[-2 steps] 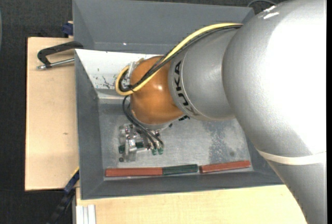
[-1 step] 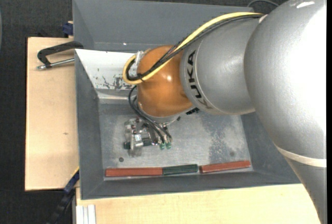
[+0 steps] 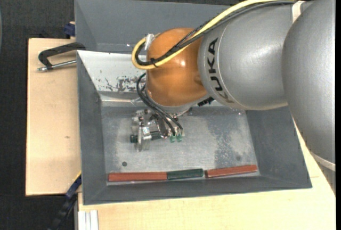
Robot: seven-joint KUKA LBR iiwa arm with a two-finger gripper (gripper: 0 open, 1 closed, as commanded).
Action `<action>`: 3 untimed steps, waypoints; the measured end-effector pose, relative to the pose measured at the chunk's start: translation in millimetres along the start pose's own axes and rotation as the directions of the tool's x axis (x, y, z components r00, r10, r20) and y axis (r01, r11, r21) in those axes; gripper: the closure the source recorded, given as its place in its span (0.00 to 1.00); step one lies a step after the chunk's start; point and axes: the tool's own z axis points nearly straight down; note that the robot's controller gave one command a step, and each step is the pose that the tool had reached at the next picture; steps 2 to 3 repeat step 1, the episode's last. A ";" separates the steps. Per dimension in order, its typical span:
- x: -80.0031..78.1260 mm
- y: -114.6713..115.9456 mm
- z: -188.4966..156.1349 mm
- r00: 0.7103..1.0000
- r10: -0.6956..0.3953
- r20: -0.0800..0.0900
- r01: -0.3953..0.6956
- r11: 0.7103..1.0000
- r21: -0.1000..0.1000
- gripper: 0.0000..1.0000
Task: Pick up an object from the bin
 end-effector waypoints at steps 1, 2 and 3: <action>-15.5 15.6 -53.6 1.000 0.019 -0.004 -0.019 1.000 0.001 1.00; -15.5 15.6 -53.6 1.000 0.019 -0.004 -0.019 1.000 0.001 1.00; -15.5 15.6 -53.6 1.000 0.019 -0.004 -0.019 1.000 0.001 1.00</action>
Offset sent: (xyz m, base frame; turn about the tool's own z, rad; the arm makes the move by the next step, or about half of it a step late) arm -0.0116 -0.0135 0.0998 0.0333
